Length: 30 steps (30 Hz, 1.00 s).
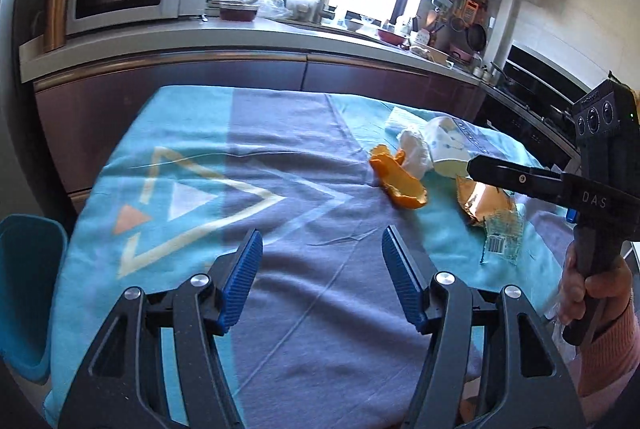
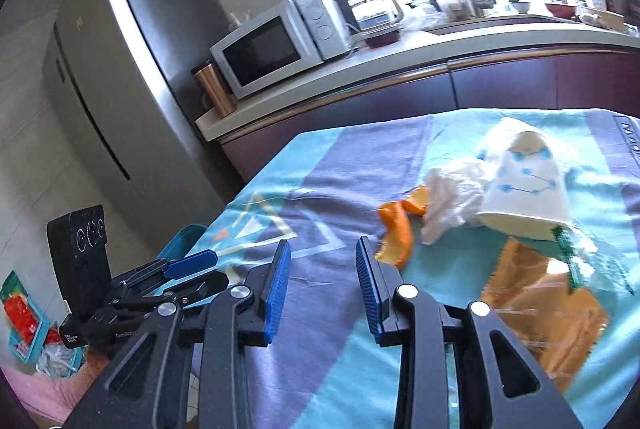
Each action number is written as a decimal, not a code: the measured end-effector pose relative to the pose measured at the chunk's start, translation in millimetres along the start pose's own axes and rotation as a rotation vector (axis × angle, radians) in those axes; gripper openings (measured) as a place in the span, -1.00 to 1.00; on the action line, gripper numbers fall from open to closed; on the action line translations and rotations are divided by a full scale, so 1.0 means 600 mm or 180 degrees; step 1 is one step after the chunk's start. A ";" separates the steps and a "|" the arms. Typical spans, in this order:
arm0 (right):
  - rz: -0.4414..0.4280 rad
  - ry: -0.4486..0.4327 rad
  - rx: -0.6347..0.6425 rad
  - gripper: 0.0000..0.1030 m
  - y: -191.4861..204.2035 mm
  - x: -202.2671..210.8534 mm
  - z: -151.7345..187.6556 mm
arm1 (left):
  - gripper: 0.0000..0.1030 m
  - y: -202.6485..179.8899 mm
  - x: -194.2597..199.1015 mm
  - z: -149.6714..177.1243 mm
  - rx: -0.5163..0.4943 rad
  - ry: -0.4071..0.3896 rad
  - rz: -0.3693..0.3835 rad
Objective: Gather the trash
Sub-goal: 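Grasp the orange peel with the left gripper while the right gripper grasps another white paper cup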
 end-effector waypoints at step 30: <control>0.0038 -0.0239 -0.1118 -0.23 -0.202 0.001 -0.008 | 0.02 -0.172 -0.195 -0.025 -0.0131 0.0793 0.0190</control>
Point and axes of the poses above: each gripper's, at about its wrist camera, not at the fingertips, and x roughly against the way its jaws point, y to its left, z to its underside, the point moved 9 cm from there along -x, roughly the way its jaws point, and after that the axes turned 8 degrees about -z, right-handed, at the moved point
